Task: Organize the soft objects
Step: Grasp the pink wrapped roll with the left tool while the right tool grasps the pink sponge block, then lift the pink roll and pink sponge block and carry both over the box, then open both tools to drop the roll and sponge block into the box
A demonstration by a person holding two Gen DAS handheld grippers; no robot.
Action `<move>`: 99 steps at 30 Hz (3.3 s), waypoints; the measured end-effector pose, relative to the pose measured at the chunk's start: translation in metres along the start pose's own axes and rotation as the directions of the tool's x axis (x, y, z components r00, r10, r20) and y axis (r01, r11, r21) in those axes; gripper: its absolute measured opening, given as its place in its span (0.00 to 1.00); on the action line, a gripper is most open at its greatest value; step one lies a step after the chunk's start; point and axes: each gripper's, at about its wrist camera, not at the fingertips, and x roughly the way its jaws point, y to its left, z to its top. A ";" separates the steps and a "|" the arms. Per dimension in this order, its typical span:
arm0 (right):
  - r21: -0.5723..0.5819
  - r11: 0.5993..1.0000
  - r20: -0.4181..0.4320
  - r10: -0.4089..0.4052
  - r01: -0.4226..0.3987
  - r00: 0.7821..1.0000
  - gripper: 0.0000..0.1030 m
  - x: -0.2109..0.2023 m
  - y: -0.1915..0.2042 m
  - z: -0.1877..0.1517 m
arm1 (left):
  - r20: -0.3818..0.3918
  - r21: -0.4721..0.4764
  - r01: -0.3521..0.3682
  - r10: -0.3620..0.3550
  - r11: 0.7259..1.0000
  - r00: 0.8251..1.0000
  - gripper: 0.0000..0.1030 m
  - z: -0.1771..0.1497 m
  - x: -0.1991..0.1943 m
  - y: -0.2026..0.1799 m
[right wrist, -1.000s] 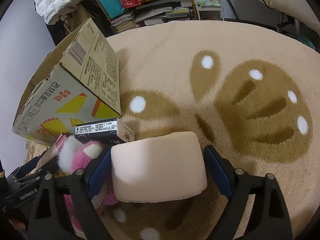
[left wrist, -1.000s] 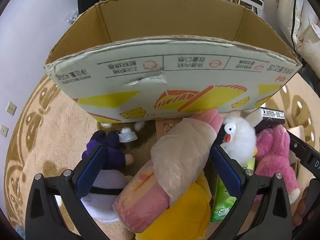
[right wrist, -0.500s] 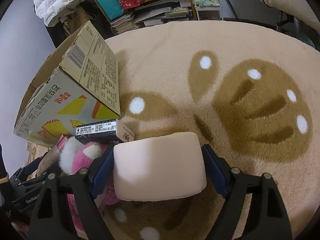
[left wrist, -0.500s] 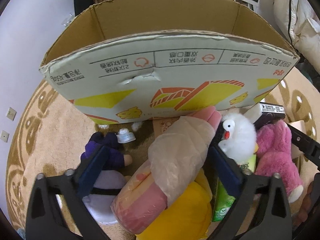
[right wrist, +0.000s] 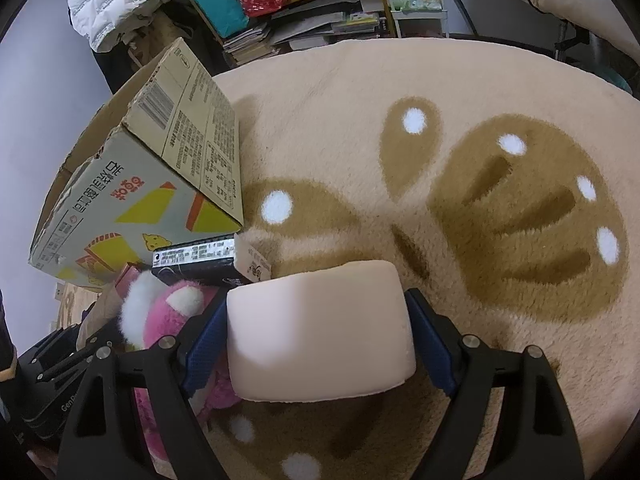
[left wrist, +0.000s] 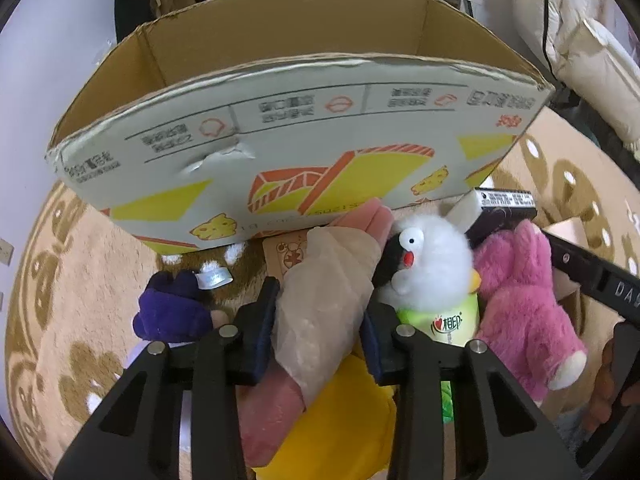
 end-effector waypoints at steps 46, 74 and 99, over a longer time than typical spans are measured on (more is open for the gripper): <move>-0.147 0.988 0.207 0.086 -0.055 0.974 0.65 -0.063 0.036 0.002 | 0.181 -0.042 -0.046 0.053 0.998 0.982 0.16 -0.023 -0.080 0.030; -0.389 0.919 0.366 0.210 -0.056 0.907 0.64 -0.134 0.106 0.034 | 0.432 -0.004 -0.088 0.081 0.996 0.898 0.16 0.017 -0.165 0.064; -0.453 0.888 0.334 0.256 -0.083 0.907 0.64 -0.081 0.167 0.085 | 0.465 0.052 0.002 -0.026 0.999 0.885 0.14 0.094 -0.125 0.082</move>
